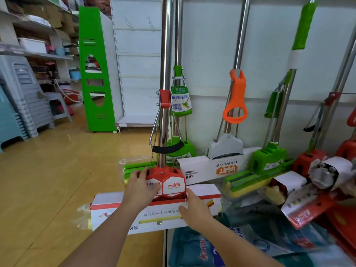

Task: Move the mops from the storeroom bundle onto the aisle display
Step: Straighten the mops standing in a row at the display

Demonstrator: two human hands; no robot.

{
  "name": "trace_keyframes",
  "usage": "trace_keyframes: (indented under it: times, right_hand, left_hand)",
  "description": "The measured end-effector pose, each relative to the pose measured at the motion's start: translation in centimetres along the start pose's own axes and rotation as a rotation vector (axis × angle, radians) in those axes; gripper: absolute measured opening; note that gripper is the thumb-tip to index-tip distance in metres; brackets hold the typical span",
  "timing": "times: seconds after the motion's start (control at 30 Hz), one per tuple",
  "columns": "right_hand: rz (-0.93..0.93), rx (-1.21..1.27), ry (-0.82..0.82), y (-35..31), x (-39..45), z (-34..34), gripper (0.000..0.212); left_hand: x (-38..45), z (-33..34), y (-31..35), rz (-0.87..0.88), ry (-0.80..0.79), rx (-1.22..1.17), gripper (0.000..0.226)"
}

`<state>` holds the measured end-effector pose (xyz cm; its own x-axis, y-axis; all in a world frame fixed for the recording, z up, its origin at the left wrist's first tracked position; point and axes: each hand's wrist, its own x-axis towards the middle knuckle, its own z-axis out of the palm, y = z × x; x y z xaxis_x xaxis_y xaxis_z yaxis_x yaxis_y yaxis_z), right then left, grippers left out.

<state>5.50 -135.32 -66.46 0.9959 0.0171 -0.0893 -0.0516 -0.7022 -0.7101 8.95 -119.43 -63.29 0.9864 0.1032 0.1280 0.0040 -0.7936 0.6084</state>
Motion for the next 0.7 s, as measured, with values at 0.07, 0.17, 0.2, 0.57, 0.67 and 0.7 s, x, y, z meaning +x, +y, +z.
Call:
trace_keyframes:
  times: [0.07, 0.17, 0.2, 0.57, 0.67, 0.7]
  right_hand:
    - [-0.006, 0.004, -0.015, -0.1, 0.4, -0.1, 0.042]
    - [-0.001, 0.002, -0.016, -0.2, 0.8, -0.2, 0.04]
    - [0.001, -0.001, -0.011, -0.2, 0.9, -0.2, 0.039]
    - [0.048, -0.009, 0.067, -0.1, 1.1, -0.2, 0.027]
    - [0.028, -0.007, 0.052, 0.1, 0.9, -0.3, 0.026]
    - [0.026, 0.0, 0.047, 0.2, 0.8, -0.3, 0.026]
  left_hand:
    - [0.5, 0.2, -0.2, 0.013, -0.01, 0.022, 0.073]
    - [1.0, 0.5, -0.2, 0.008, -0.034, 0.03, 0.07]
    - [1.0, 0.6, -0.3, 0.003, -0.034, 0.03, 0.069]
    - [-0.4, 1.3, -0.6, -0.021, 0.082, -0.027, 0.066]
    - [-0.4, 1.4, -0.8, -0.022, 0.047, -0.035, 0.069]
    - [-0.4, 1.3, -0.8, -0.024, 0.044, -0.031, 0.07]
